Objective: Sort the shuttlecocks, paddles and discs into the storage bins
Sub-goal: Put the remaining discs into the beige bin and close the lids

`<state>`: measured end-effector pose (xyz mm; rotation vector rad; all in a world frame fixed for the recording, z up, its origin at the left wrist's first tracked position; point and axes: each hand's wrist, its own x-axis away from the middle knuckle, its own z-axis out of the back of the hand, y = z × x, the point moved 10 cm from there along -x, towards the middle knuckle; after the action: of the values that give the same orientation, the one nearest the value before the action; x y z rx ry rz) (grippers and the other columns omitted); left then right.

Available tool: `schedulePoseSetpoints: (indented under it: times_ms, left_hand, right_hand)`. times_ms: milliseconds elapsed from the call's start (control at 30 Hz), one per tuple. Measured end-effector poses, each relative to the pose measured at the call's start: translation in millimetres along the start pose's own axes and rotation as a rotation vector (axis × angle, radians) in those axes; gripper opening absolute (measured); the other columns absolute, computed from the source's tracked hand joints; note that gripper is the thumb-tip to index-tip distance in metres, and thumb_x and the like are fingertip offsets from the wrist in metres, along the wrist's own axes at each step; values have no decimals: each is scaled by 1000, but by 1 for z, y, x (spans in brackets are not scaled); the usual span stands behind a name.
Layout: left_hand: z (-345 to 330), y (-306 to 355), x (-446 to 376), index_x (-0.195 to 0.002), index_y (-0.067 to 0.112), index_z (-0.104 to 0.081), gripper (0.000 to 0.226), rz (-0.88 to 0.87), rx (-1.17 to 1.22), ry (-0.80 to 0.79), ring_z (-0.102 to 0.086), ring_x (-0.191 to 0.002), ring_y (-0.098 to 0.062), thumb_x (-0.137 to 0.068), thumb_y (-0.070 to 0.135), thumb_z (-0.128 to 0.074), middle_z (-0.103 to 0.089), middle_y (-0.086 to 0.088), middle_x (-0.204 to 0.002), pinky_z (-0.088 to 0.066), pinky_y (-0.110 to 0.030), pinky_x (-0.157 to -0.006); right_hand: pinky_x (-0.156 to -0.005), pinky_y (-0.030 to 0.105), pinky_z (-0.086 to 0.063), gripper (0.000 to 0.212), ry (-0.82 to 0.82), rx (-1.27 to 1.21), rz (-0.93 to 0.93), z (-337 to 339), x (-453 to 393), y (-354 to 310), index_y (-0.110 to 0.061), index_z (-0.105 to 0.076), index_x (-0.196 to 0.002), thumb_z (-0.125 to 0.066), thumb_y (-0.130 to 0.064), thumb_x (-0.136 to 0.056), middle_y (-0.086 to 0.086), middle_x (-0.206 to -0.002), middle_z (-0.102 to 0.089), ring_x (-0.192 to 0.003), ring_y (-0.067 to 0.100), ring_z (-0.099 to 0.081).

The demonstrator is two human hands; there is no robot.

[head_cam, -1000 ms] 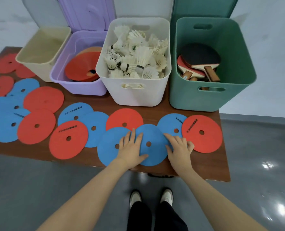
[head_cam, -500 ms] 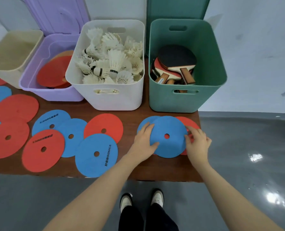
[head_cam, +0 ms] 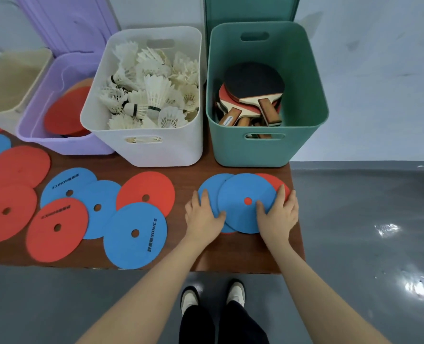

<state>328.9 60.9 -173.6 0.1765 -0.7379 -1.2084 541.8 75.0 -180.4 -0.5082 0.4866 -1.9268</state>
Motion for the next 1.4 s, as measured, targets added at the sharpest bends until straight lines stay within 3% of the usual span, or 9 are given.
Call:
schedulePoseSetpoints:
  times_ms: [200,367,533,633,800,900,1000,1167,1400]
  left_hand:
    - [5,-7,-4,-149,15,-9,75,-19,90,-43,-9,-139,-32,-91,32,-54,-13,-10,-154,-16,-38,-113]
    - [12,-8,2,-149,15,-13,69,-71,134,-67,-11,-140,-28,-93,23,-52,-18,-6,-154,-16,-35,-113]
    - [18,-18,2,-148,13,-17,69,-124,17,-78,-21,-134,-28,-91,22,-55,-24,-7,-150,-23,-33,-109]
    - [10,-16,1,-148,16,-15,74,-157,-61,-129,-17,-133,-30,-88,22,-59,-16,-9,-152,-23,-34,-110]
    - [4,1,-8,-148,18,-14,78,-202,-83,-125,-14,-134,-33,-87,25,-62,-11,-11,-154,-22,-37,-109]
    - [9,2,-14,-147,18,-14,79,-247,-194,-65,-18,-133,-33,-86,35,-60,-13,-10,-154,-23,-37,-108]
    - [7,-5,-16,-149,22,-3,87,-231,-281,-46,-10,-139,-34,-85,48,-56,-3,-9,-157,-18,-43,-111]
    - [-2,-5,-13,-149,25,6,88,-242,-288,-117,3,-142,-34,-88,44,-54,4,-8,-157,-10,-48,-112]
    - [6,6,-8,-147,27,-15,90,-278,-166,-90,-25,-128,-32,-76,37,-69,-13,-4,-148,-29,-41,-105]
  right_hand:
    - [-106,50,-19,79,-53,70,31,-14,9,-18,-13,-28,-144,-60,-51,-83,17,-151,-20,-136,36,-19]
    - [-104,47,-23,75,-108,17,65,-31,23,-41,-15,-25,-145,-62,-41,-85,14,-143,-28,-129,34,-25]
    - [-97,41,-28,83,-171,-30,122,-35,24,-46,-7,-29,-143,-71,-41,-79,16,-133,-34,-115,34,-33]
    - [-95,39,-28,88,-208,-7,141,-32,21,-37,-5,-33,-142,-75,-43,-74,17,-129,-38,-112,35,-38]
    - [-94,41,-27,80,-138,13,61,-22,28,-20,-22,-41,-139,-73,-51,-71,11,-128,-36,-110,34,-36]
    - [-99,42,-23,77,-189,-11,35,-23,23,-19,-25,-41,-136,-75,-48,-71,8,-134,-32,-119,33,-32]
    - [-103,44,-19,75,-208,0,88,-21,19,-23,-27,-40,-136,-75,-43,-72,3,-138,-34,-126,30,-29]
    - [-103,39,-14,68,-241,-34,180,-20,24,-38,-32,-34,-138,-69,-32,-79,-5,-130,-46,-123,21,-34]
    - [-96,32,-17,72,-280,43,213,-21,33,-27,-37,-23,-144,-62,-44,-84,-3,-107,-40,-108,19,-39]
